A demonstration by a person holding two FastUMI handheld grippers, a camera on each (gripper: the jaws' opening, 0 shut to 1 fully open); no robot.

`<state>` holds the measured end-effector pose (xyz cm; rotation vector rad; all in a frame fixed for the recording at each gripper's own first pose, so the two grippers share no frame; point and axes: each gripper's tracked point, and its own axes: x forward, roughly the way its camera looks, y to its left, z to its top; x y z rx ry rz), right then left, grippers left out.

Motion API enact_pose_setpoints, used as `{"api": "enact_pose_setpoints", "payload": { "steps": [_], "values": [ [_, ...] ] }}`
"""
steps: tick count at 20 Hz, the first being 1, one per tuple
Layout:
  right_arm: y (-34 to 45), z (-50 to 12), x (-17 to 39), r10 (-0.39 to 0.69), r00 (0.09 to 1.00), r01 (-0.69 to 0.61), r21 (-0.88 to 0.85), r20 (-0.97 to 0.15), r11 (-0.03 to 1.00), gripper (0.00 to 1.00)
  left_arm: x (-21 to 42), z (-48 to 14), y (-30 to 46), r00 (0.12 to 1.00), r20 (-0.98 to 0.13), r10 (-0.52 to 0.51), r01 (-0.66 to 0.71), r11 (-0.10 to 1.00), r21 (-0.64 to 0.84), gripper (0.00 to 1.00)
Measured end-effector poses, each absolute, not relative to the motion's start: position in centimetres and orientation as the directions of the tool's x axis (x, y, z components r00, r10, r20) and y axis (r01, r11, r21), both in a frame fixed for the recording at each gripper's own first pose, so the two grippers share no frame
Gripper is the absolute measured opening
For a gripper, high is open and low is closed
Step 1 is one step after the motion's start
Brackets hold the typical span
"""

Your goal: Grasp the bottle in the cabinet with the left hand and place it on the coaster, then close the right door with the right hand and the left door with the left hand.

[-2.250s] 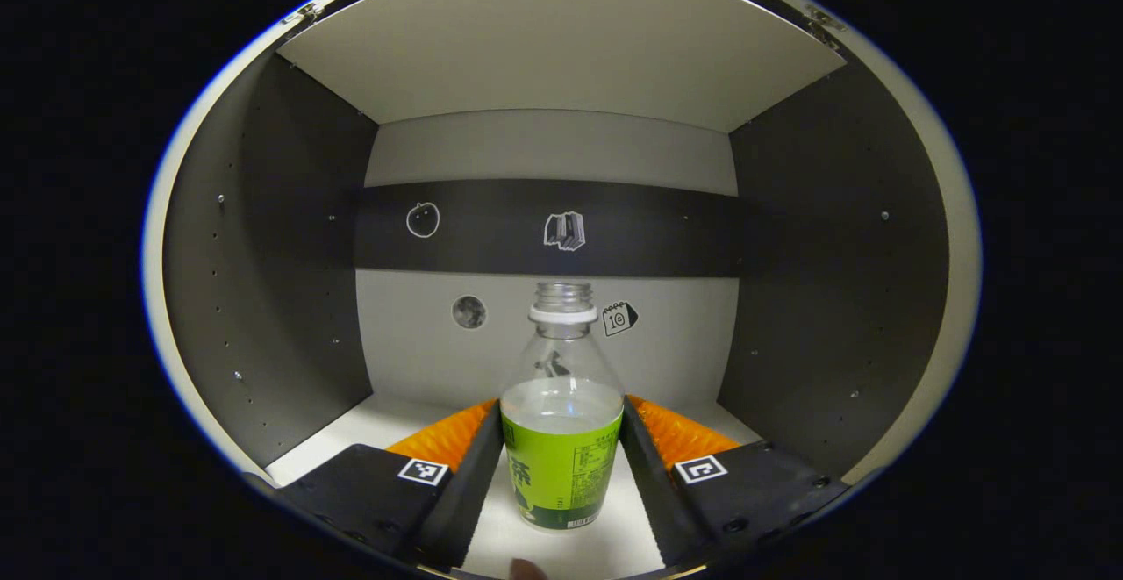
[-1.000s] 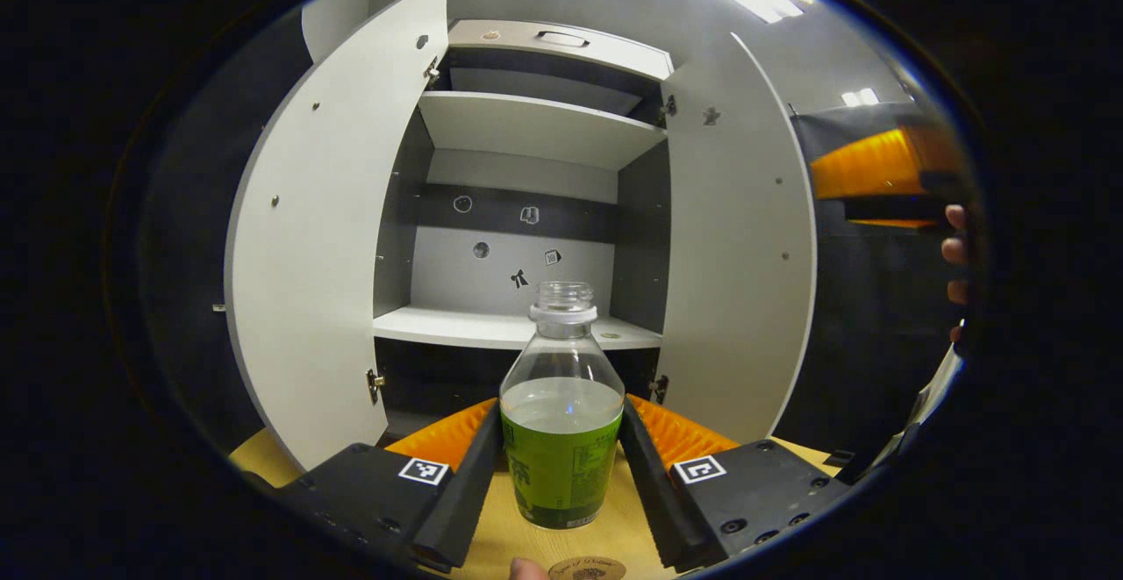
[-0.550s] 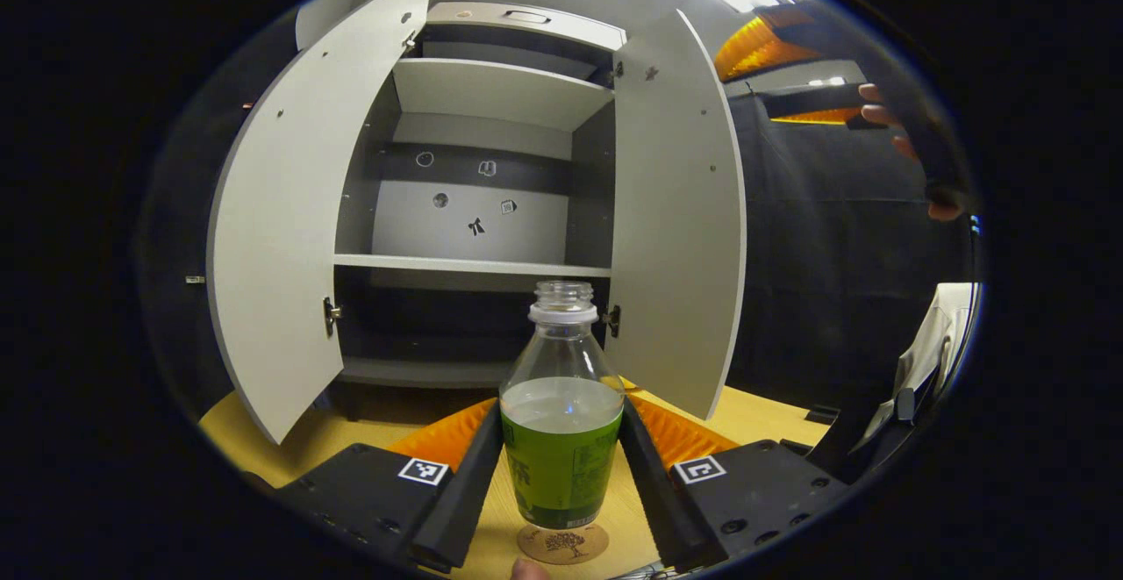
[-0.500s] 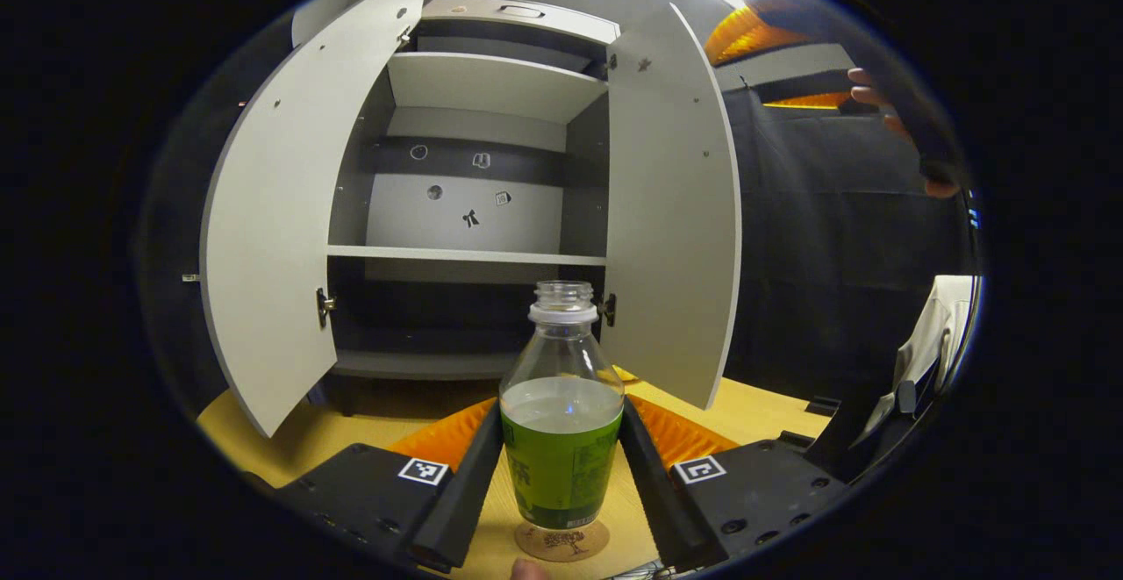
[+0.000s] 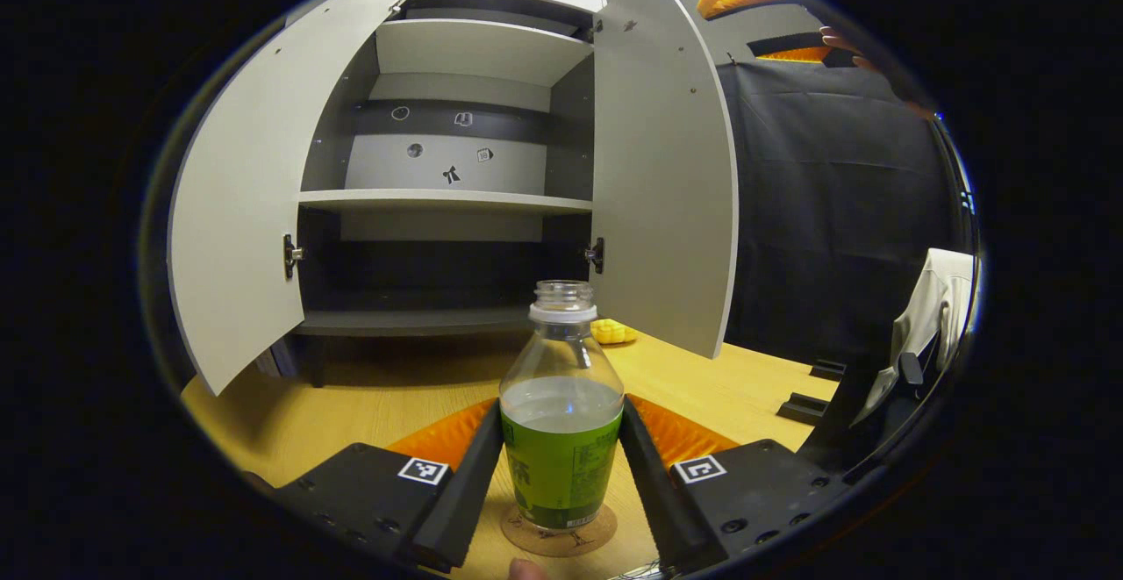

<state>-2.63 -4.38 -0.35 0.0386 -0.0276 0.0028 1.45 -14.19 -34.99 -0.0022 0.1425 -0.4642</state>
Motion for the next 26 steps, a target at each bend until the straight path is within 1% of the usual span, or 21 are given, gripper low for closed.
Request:
{"api": "enact_pose_setpoints", "payload": {
  "steps": [6, 8, 11, 15, 18, 20, 22, 26],
  "values": [
    [-5.2, -0.2, -2.7, -0.016, 0.999, 0.016, -0.008, 0.032, 1.000, 0.98, 0.8, -36.6, -14.4, 0.870, -0.165, -0.465, 0.468, 0.883, -0.023, 0.78],
    [-5.3, -0.5, -2.8, -0.018, 0.999, 0.019, -0.013, 0.026, 1.000, 0.98, 0.7, -37.0, -14.2, 0.870, -0.182, -0.459, 0.462, 0.886, -0.023, 0.81],
    [-5.4, -0.9, -3.0, -0.019, 1.000, 0.020, -0.033, 0.020, 0.999, 0.98, 0.1, -37.3, -14.3, 0.860, -0.206, -0.466, 0.470, 0.882, -0.035, 0.82],
    [-5.1, -0.6, -3.2, -0.012, 1.000, 0.012, -0.003, 0.016, 1.000, 0.98, -0.4, -38.2, -14.2, 0.848, -0.253, -0.466, 0.472, 0.881, -0.041, 0.91],
    [-4.8, -0.6, -3.3, 0.002, 1.000, -0.002, 0.009, 0.012, 1.000, 0.98, -0.9, -38.9, -13.8, 0.845, -0.281, -0.455, 0.465, 0.885, -0.035, 0.93],
    [-5.1, -1.7, -3.2, -0.004, 1.000, 0.005, 0.016, -0.030, 1.000, 0.98, -1.5, -39.1, -13.0, 0.849, -0.302, -0.435, 0.449, 0.893, -0.023, 0.93],
    [-5.5, -2.2, -3.2, -0.011, 0.998, 0.013, 0.031, -0.058, 0.999, 0.98, -2.6, -38.8, -12.3, 0.850, -0.310, -0.427, 0.439, 0.898, -0.032, 0.93],
    [-8.0, -1.1, -2.6, -0.042, 0.999, 0.043, 0.039, -0.034, 0.998, 0.98, -4.8, -35.3, -10.5, 0.873, -0.278, -0.400, 0.404, 0.914, -0.046, 0.93]
  ]
}}
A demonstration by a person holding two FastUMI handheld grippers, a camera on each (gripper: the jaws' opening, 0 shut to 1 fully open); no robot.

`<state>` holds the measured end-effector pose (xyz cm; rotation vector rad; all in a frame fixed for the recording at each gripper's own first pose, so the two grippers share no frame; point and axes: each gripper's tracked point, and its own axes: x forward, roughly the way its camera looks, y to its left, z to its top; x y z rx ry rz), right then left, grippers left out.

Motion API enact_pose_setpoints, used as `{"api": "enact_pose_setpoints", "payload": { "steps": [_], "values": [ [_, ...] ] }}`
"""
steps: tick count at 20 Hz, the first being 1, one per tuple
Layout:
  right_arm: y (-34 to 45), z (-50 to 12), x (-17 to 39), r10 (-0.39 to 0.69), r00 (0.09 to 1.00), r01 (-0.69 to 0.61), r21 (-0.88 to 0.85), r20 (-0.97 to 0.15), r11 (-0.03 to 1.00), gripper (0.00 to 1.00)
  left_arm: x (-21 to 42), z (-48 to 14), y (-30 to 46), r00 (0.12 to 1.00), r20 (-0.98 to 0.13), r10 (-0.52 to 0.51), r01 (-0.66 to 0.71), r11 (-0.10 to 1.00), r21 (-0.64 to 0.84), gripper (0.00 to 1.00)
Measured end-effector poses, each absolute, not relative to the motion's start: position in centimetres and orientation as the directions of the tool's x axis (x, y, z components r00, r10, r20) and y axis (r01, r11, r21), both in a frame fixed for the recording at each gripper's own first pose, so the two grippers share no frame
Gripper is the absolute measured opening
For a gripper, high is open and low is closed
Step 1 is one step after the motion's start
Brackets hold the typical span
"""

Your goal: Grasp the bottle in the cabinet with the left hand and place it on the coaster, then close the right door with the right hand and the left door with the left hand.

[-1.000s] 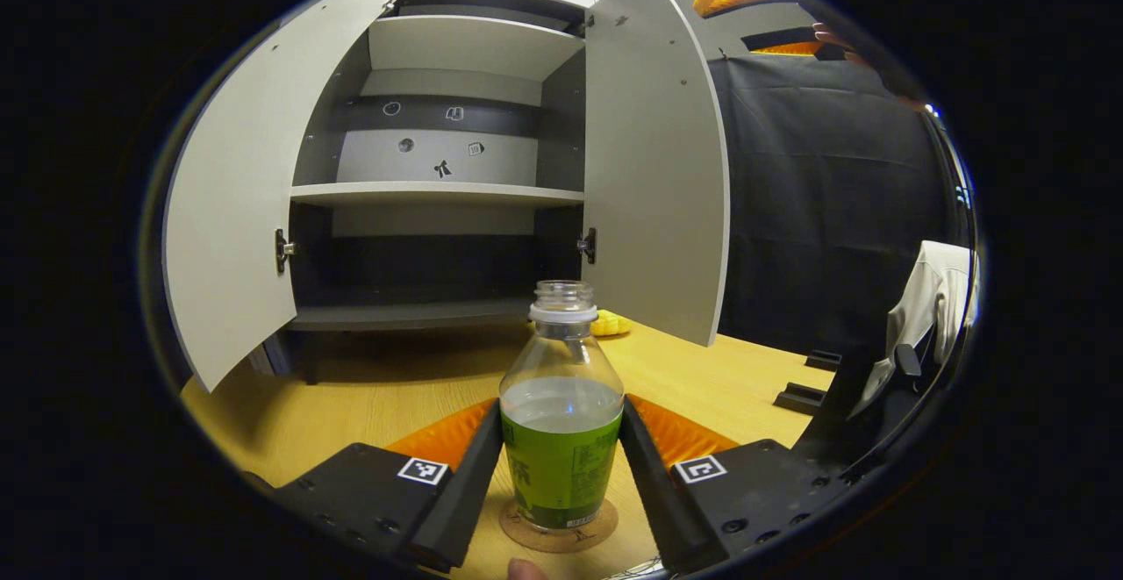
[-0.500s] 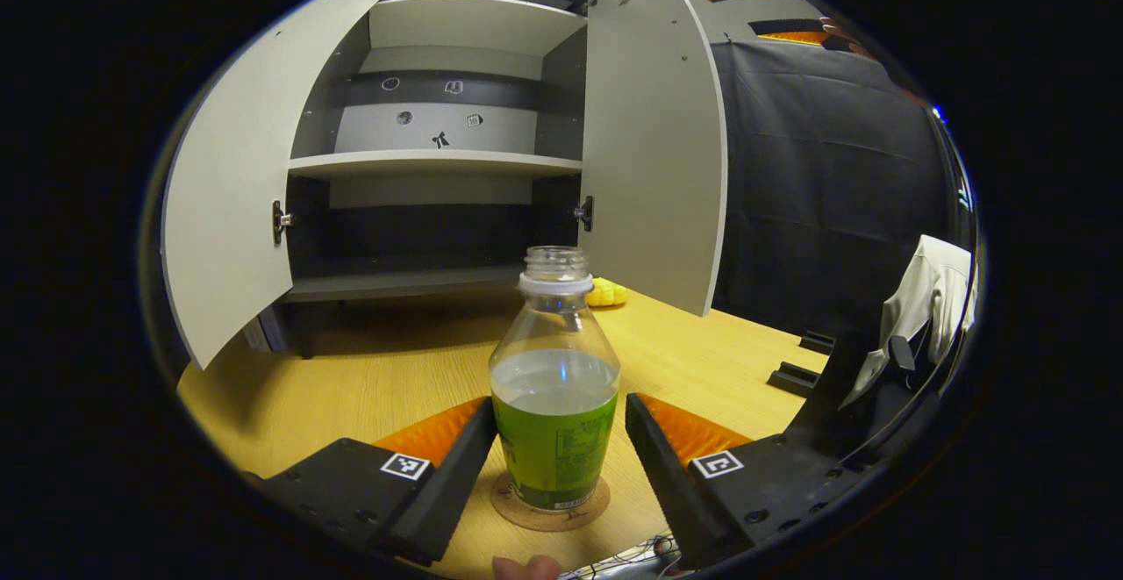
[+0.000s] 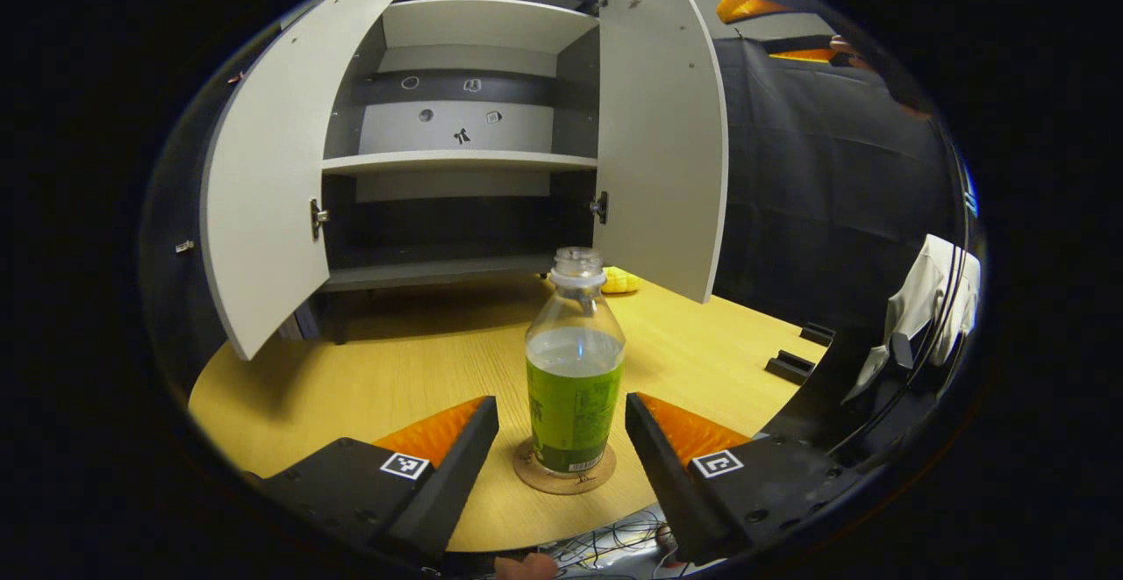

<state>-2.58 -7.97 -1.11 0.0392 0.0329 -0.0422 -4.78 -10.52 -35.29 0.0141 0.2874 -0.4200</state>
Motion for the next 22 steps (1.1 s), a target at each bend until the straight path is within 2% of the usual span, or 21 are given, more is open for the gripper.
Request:
{"api": "enact_pose_setpoints", "payload": {
  "steps": [4, 10, 16, 22],
  "values": [
    [-11.7, -0.1, -1.4, -0.083, 0.997, 0.083, 0.022, -0.002, 0.996, 0.98, -5.3, -28.0, -8.6, 0.920, -0.180, -0.348, 0.337, 0.937, -0.089, 0.93],
    [-17.1, -0.7, 2.5, -0.117, 0.993, 0.118, 0.041, -0.023, 0.992, 0.98, -4.4, -17.7, -6.4, 0.970, -0.037, -0.242, 0.240, 0.969, -0.061, 0.93],
    [-19.2, -1.3, 7.4, -0.069, 0.996, 0.073, 0.082, -0.048, 0.994, 0.98, -3.3, -13.6, -4.9, 0.991, -0.011, -0.136, 0.136, 0.989, -0.053, 0.92],
    [-18.2, -1.8, 8.2, -0.009, 0.998, 0.016, 0.131, -0.054, 0.991, 0.98, -2.9, -13.6, -3.5, 0.997, -0.054, -0.061, 0.057, 0.996, -0.063, 0.93]
  ]
}}
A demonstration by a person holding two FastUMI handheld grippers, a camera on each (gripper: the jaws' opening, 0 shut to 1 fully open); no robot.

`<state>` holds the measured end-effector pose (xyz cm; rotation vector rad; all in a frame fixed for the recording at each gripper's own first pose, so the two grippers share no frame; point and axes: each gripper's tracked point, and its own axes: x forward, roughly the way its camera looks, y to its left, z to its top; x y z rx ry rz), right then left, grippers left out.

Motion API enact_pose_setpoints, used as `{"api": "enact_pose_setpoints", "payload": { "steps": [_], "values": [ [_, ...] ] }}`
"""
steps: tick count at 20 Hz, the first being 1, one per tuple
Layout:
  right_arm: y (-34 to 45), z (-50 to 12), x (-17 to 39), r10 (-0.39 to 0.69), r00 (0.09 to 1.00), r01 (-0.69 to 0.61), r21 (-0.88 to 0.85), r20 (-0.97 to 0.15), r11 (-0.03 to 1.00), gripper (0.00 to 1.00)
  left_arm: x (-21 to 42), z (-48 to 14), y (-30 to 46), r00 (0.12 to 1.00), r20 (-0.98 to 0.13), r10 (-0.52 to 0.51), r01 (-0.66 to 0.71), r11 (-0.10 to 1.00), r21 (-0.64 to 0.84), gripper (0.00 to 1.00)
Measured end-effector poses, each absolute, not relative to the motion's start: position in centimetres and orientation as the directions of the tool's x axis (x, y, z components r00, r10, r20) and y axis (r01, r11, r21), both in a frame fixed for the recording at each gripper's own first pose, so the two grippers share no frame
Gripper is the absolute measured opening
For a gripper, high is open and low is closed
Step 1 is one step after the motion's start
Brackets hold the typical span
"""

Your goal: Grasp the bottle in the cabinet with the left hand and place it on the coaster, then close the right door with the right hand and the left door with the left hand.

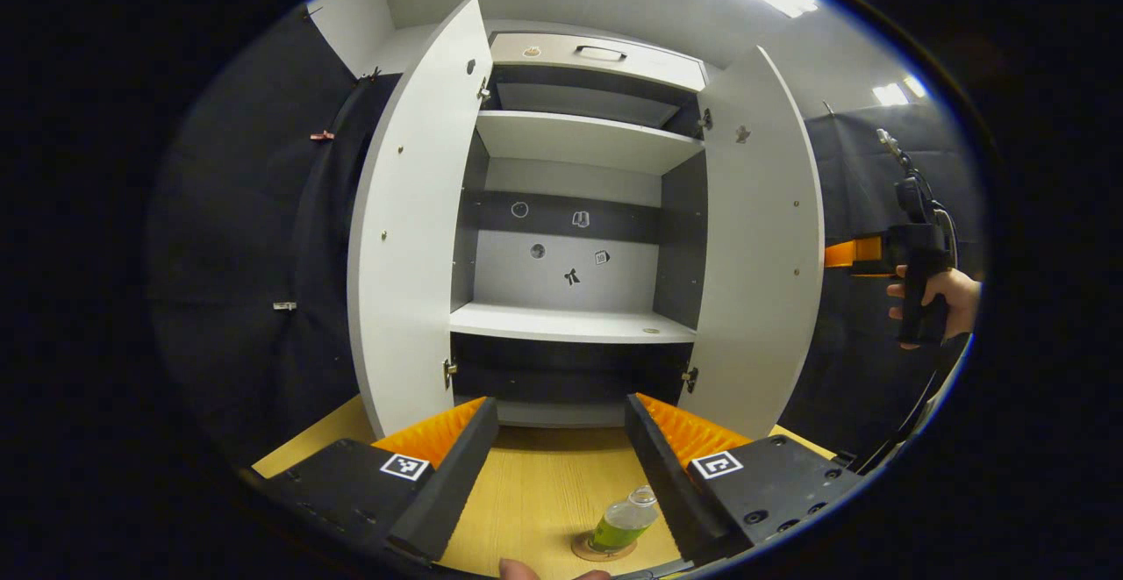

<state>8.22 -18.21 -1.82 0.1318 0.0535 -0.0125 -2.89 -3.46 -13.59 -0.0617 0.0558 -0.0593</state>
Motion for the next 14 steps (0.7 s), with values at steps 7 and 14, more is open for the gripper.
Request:
{"api": "enact_pose_setpoints", "payload": {
  "steps": [7, 14],
  "values": [
    [-13.8, -2.1, 7.7, 0.046, 0.998, -0.038, 0.140, -0.051, 0.989, 0.98, -2.7, -13.0, -1.3, 0.998, -0.052, -0.041, 0.038, 0.998, -0.047, 0.93],
    [-6.9, -2.3, 8.7, 0.147, 0.988, -0.140, 0.133, -0.042, 0.981, 0.98, -3.1, -13.2, 1.5, 0.997, -0.074, -0.003, 0.001, 1.000, -0.026, 0.93]
  ]
}}
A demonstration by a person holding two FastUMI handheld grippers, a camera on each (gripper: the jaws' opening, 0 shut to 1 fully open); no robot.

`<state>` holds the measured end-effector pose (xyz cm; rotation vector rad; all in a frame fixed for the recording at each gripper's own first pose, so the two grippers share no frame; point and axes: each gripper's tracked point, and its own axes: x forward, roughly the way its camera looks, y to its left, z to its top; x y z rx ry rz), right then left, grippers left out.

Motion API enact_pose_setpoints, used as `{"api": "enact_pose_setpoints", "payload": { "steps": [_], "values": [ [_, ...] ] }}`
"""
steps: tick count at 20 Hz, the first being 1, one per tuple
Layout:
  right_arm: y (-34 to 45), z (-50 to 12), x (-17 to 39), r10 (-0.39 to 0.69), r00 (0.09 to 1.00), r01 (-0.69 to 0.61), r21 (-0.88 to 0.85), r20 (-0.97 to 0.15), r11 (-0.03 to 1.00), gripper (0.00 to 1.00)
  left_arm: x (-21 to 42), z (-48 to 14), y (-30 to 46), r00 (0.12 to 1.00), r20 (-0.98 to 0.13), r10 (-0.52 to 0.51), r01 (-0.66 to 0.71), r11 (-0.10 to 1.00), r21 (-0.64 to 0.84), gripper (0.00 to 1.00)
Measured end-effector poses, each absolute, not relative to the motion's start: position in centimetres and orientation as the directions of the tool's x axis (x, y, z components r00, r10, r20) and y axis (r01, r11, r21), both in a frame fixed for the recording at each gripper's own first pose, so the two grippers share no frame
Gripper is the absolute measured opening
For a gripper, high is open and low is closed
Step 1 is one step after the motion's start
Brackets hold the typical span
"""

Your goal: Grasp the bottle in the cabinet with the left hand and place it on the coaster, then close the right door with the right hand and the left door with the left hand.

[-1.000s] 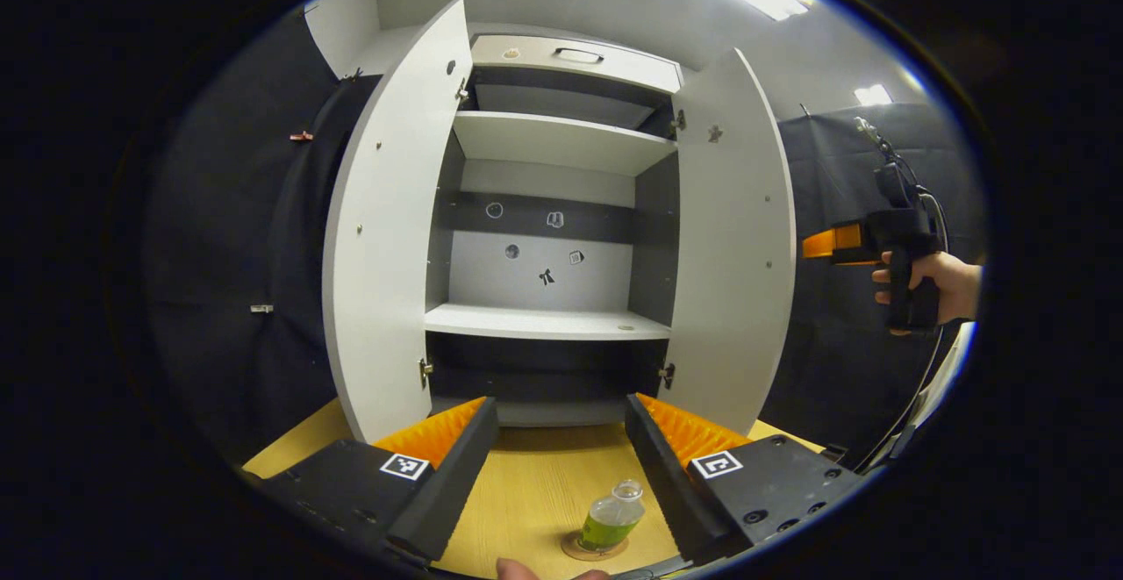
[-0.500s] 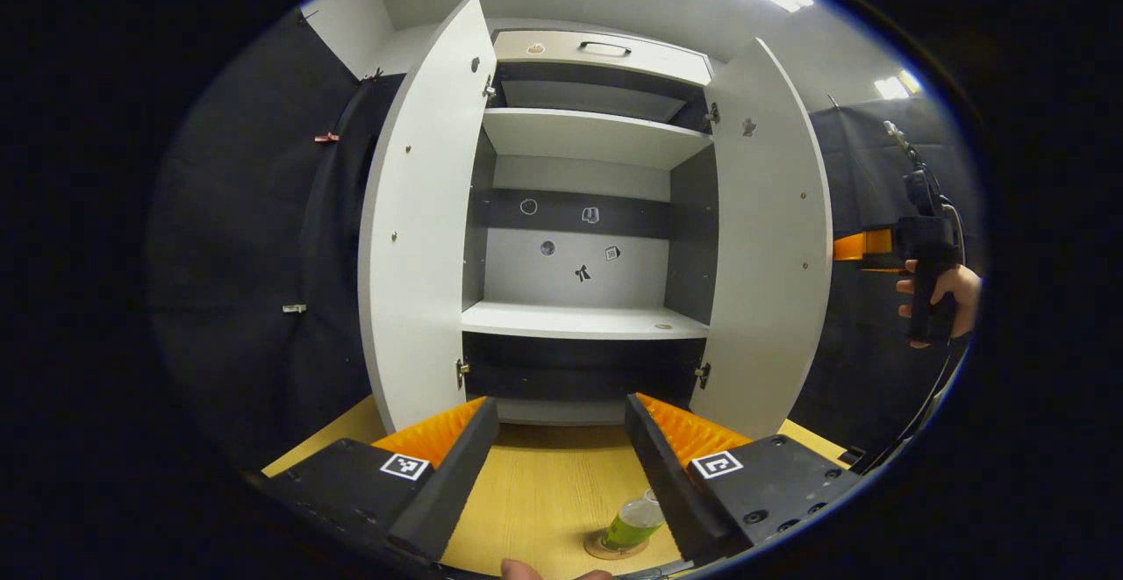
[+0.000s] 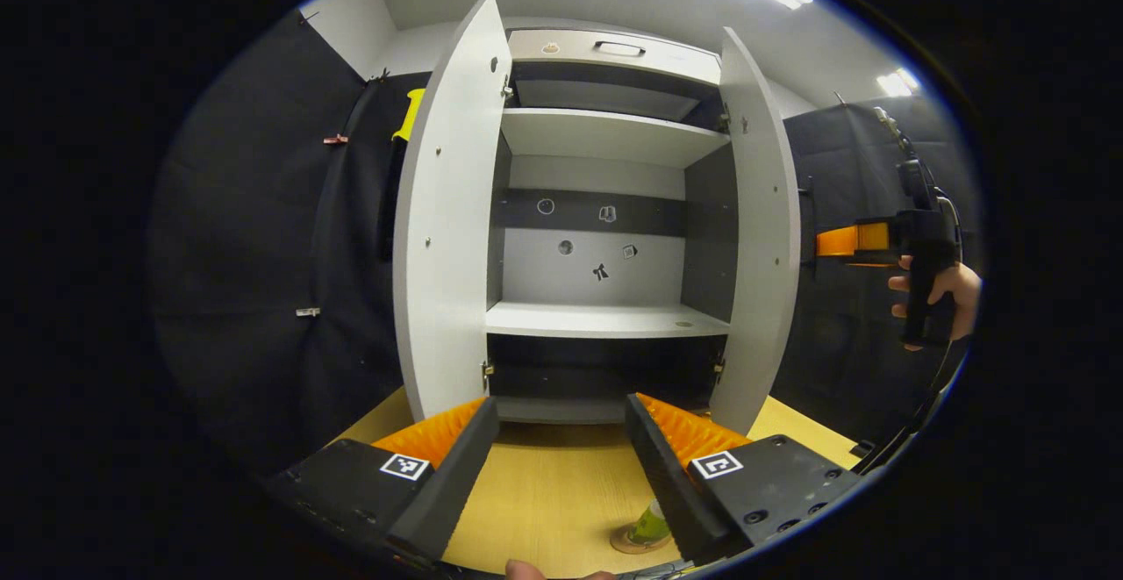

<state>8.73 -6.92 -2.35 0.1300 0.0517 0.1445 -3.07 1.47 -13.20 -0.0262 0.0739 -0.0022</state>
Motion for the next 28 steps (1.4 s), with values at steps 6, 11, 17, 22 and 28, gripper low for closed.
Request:
{"api": "enact_pose_setpoints", "payload": {
  "steps": [6, 11, 17, 22, 28],
  "values": [
    [0.1, -2.9, 11.3, 0.228, 0.973, -0.223, 0.106, -0.037, 0.969, 0.98, -4.1, -12.5, 5.2, 0.994, -0.086, 0.074, -0.078, 0.996, -0.047, 0.93],
    [3.3, -3.0, 13.9, 0.262, 0.965, -0.259, 0.076, -0.024, 0.963, 0.97, -4.9, -12.0, 8.8, 0.986, -0.103, 0.132, -0.137, 0.990, -0.040, 0.93],
    [5.1, -3.2, 15.8, 0.258, 0.966, -0.255, 0.087, -0.024, 0.963, 0.97, -5.2, -10.9, 12.8, 0.978, -0.104, 0.181, -0.186, 0.982, -0.033, 0.93],
    [5.6, -2.4, 14.9, 0.225, 0.974, -0.224, 0.123, 0.002, 0.967, 0.98, -3.9, -9.2, 16.3, 0.975, -0.086, 0.204, -0.206, 0.978, -0.021, 0.93],
    [5.3, -1.5, 10.1, 0.198, 0.979, -0.201, 0.056, 0.046, 0.978, 0.98, -0.3, -5.7, 20.3, 0.972, -0.040, 0.230, -0.232, 0.971, -0.053, 0.93]
  ]
}}
